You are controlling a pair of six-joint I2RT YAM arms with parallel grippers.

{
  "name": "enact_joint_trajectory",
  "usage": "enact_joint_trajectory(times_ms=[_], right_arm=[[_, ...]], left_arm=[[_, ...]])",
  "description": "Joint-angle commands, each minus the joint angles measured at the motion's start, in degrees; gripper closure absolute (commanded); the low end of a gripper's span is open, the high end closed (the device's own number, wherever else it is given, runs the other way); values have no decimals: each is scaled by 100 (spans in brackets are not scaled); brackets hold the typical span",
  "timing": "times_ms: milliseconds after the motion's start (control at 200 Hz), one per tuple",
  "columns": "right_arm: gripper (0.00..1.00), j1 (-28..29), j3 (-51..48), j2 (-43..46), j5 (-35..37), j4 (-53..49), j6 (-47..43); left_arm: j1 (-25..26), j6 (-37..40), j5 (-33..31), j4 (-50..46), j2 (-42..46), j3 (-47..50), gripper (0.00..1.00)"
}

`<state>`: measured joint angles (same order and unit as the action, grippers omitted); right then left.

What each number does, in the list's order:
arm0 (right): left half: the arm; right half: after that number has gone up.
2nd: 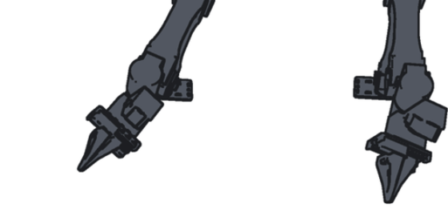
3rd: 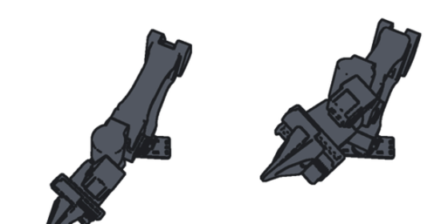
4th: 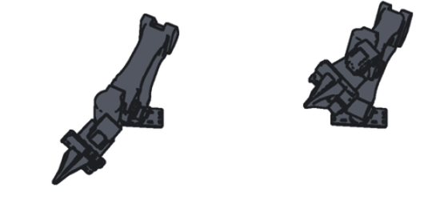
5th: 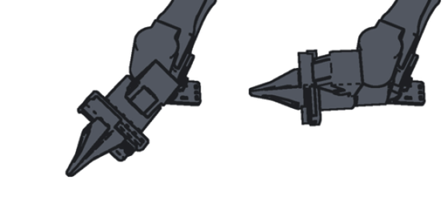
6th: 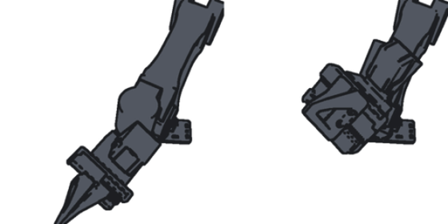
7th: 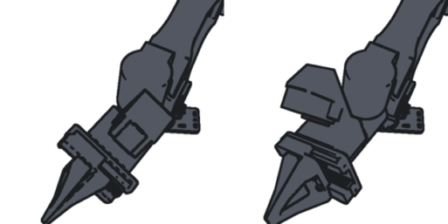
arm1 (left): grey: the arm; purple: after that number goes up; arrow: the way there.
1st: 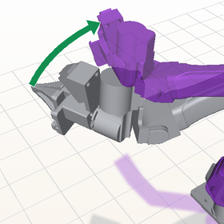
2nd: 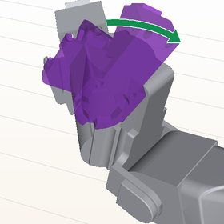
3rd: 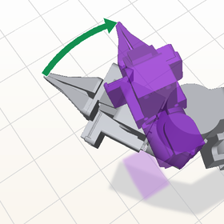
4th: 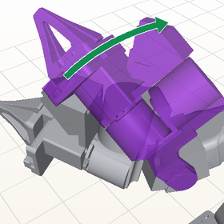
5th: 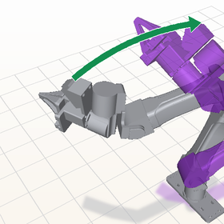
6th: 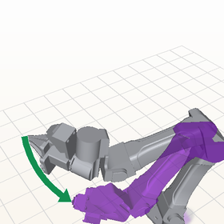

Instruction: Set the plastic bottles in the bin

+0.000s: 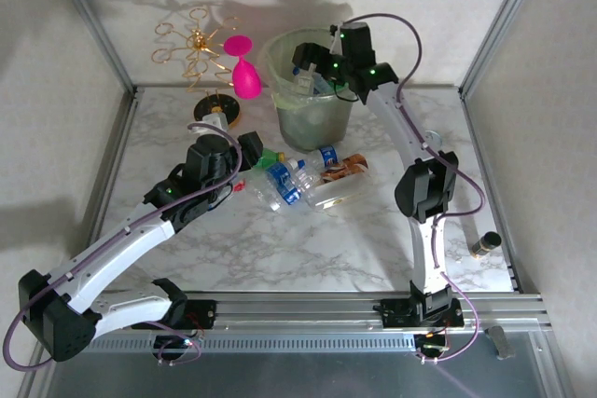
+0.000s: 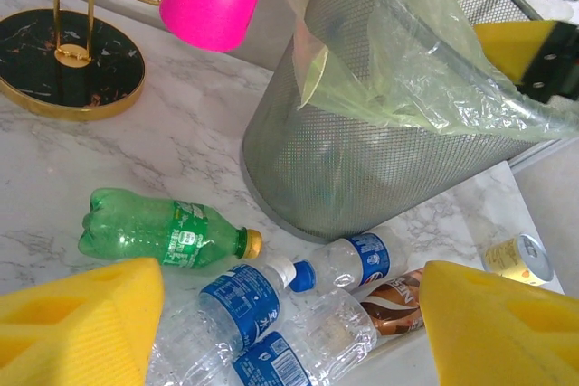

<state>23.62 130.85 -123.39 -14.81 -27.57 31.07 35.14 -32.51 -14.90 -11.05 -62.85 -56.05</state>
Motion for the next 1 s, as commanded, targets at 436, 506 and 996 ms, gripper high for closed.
enact_joint_trajectory(times_ms=[436, 506, 996], right_arm=[[6, 230, -3526, 3614, 559, 565, -681], [6, 291, -4085, 4046, 564, 648, -651], [6, 603, -6994, 6193, 617, 1102, -611]], left_arm=[[20, 29, -172, 16, 202, 130, 18], [60, -24, -217, -71, 177, 108, 17], [-1056, -493, 209, -1121, -983, -194, 4]])
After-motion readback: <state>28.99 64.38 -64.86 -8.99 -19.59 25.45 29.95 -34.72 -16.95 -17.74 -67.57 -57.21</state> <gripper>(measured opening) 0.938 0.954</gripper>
